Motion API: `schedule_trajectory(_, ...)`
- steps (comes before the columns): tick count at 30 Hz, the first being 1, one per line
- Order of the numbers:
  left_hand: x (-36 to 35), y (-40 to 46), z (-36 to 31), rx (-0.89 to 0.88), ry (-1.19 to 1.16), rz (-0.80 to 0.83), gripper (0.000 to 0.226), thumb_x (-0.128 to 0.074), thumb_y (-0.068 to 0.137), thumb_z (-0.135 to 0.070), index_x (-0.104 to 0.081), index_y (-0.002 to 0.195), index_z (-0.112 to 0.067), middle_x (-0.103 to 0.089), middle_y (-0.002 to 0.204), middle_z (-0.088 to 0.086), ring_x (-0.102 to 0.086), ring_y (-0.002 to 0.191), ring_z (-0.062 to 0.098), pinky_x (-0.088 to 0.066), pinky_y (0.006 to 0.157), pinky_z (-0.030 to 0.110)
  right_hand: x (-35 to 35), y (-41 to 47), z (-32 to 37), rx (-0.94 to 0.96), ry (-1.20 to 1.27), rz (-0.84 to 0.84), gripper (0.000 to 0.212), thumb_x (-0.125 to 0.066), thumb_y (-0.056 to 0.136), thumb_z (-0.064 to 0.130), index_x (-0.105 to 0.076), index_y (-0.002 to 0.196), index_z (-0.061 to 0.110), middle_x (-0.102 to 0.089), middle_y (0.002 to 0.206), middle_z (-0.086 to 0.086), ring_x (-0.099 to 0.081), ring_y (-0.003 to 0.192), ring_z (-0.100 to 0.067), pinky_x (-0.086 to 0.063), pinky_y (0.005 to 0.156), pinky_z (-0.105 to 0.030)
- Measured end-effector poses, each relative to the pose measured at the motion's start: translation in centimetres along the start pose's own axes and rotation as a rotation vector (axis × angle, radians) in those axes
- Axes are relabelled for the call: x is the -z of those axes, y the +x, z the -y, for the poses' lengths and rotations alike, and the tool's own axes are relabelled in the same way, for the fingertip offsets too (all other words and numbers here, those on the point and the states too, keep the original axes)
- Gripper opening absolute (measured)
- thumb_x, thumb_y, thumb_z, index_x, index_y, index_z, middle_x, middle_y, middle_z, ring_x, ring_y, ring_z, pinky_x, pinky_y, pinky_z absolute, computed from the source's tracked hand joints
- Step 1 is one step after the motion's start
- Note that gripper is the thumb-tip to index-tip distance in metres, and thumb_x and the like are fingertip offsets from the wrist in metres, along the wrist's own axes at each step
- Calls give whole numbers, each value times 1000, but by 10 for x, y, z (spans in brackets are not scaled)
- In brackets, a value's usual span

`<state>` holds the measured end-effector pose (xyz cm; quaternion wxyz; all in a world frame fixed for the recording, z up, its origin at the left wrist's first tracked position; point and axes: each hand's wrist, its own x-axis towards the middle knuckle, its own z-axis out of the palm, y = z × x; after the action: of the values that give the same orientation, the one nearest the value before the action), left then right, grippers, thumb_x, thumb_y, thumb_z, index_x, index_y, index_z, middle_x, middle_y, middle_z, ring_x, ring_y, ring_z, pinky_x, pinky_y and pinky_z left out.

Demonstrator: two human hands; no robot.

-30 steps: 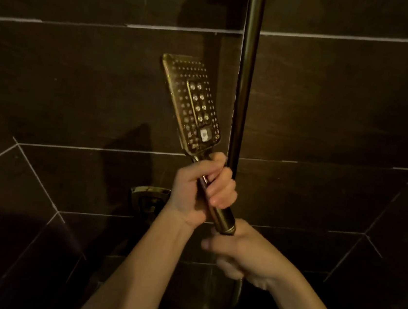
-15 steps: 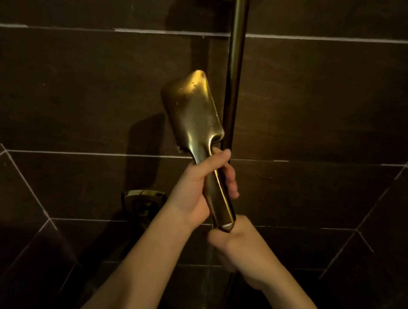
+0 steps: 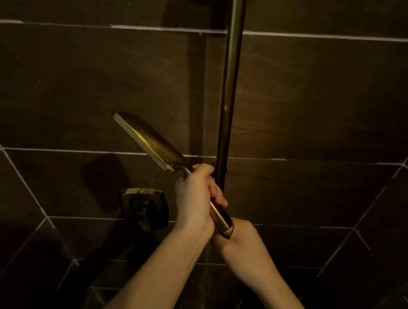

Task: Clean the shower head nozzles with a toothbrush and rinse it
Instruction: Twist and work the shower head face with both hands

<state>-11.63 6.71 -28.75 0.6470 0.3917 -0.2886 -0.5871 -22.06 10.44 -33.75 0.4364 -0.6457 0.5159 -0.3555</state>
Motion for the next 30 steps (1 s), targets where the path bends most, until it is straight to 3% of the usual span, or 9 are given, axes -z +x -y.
schedule_trajectory(3,12,2,-6,11,-74,302,30,-69,84,-14,-50,61,-19,-41,49,-1,-43,40,13,-41,45,27,4,-6,7,-94,283,206,10,-59,82,4,-54,77,11,-41,56,-4,-37,44,-15,-29,45,-29)
schedule_trajectory(9,14,9,-22,200,-403,946,26,-61,90,-25,-61,72,-6,-56,49,3,-55,38,15,-43,44,25,7,-8,15,-229,689,652,43,-59,87,3,-32,60,22,-30,45,7,-25,33,-3,-9,37,-20)
schedule_trajectory(12,7,6,-25,268,-338,878,37,-56,93,-23,-48,60,-9,-31,39,-3,-26,29,10,-22,37,23,7,-7,17,-228,645,551,34,-62,83,5,-39,62,18,-31,48,1,-27,35,-6,-11,39,-23)
schedule_trajectory(17,-3,-4,-12,72,-76,336,48,-57,96,-28,-38,54,-18,-28,38,-6,-24,31,8,-20,37,23,1,-3,13,19,147,129,13,-58,79,1,-49,73,-5,-45,65,-10,-39,57,-20,-31,55,-38)
schedule_trajectory(20,0,-3,-16,40,-70,458,36,-61,93,-25,-44,63,-16,-34,44,-4,-32,37,10,-30,41,25,5,-7,18,18,255,157,14,-56,80,-2,-50,70,4,-40,57,-8,-36,47,-18,-29,47,-31)
schedule_trajectory(24,5,6,-32,41,-197,779,21,-73,80,-24,-63,92,-10,-59,66,8,-60,62,22,-53,65,35,13,-8,24,-133,590,530,38,-59,87,0,-37,63,18,-23,52,-4,-28,36,-9,-14,39,-24)
schedule_trajectory(26,2,8,-35,141,-268,890,23,-70,86,-26,-61,94,-6,-61,60,7,-62,50,18,-53,53,30,11,-8,26,-173,704,655,45,-57,90,-1,-27,63,20,-18,51,-2,-27,33,-5,-12,36,-20)
schedule_trajectory(28,-4,6,-34,211,-251,854,26,-68,92,-24,-52,78,-8,-51,45,0,-50,32,10,-38,34,21,8,-7,25,-224,740,645,39,-59,87,-1,-35,63,18,-23,49,0,-27,33,-5,-12,36,-19)
schedule_trajectory(30,-13,0,-29,105,-26,619,33,-70,92,-29,-52,69,-13,-42,41,-2,-40,28,10,-31,32,20,8,-4,23,-226,593,465,14,-61,83,2,-52,75,10,-34,53,-5,-32,37,-10,-17,38,-22)
